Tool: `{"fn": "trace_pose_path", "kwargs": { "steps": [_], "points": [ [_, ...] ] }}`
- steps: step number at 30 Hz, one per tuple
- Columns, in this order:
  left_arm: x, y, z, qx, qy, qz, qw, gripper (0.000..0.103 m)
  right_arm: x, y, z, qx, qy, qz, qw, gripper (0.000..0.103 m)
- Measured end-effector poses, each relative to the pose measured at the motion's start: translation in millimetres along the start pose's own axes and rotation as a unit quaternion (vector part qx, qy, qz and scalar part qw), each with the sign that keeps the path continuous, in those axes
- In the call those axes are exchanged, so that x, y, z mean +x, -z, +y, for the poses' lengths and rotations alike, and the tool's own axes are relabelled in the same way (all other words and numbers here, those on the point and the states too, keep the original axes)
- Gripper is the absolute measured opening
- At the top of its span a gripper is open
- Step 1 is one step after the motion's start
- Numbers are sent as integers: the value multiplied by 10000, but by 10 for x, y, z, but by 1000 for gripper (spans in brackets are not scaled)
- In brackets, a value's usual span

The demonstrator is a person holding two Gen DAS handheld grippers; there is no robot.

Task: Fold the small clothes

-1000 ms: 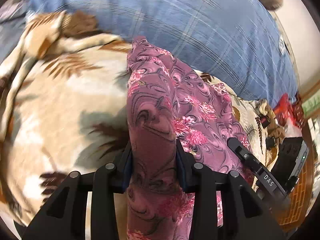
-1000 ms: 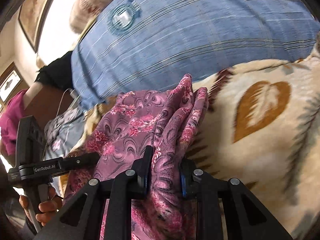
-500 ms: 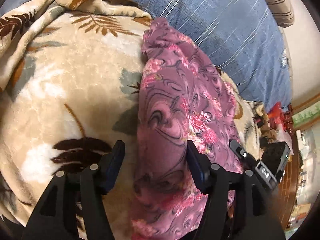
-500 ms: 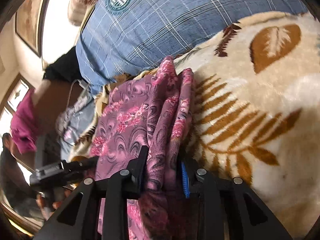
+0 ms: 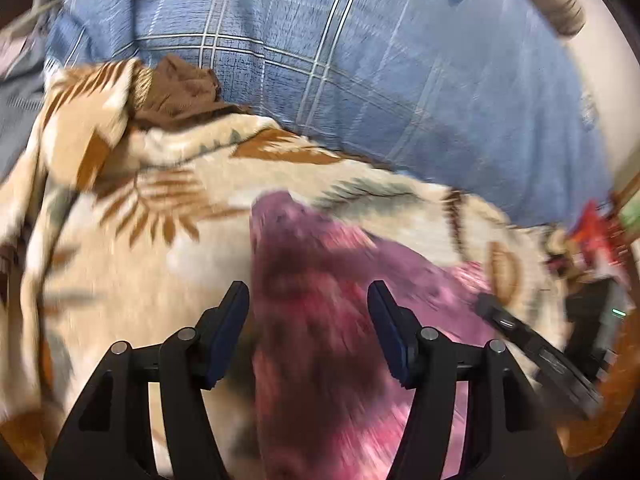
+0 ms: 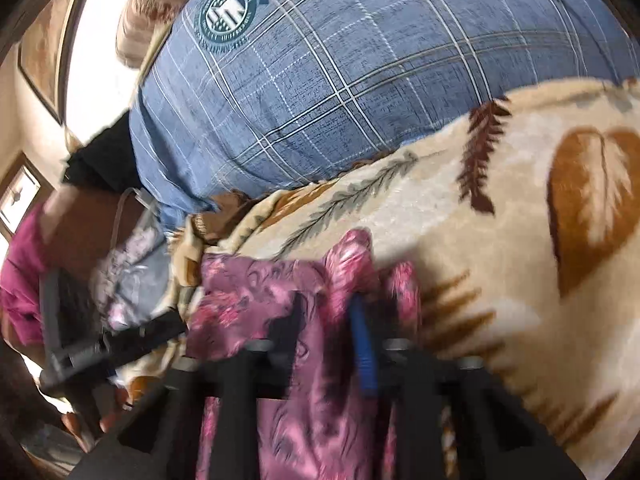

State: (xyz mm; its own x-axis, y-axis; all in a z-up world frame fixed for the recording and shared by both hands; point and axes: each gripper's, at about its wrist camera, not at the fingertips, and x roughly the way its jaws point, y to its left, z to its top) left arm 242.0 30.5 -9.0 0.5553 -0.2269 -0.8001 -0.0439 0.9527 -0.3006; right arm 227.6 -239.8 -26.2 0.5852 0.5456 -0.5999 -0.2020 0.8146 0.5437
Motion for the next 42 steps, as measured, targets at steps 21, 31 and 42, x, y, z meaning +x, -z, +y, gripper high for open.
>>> {"fn": "trace_pose_path", "kwargs": {
  "steps": [21, 31, 42],
  "points": [
    [-185, 660, -44, 282, -164, 150, 9994, 70, -294, 281, 216, -883, 79, 22, 9961, 19],
    [-366, 865, 22, 213, -285, 198, 9992, 79, -302, 463, 224, -705, 892, 504, 9922, 17],
    [-436, 1431, -114, 828, -325, 181, 9959, 81, -620, 854, 5, -77, 1251, 534, 9907, 38]
  ]
}}
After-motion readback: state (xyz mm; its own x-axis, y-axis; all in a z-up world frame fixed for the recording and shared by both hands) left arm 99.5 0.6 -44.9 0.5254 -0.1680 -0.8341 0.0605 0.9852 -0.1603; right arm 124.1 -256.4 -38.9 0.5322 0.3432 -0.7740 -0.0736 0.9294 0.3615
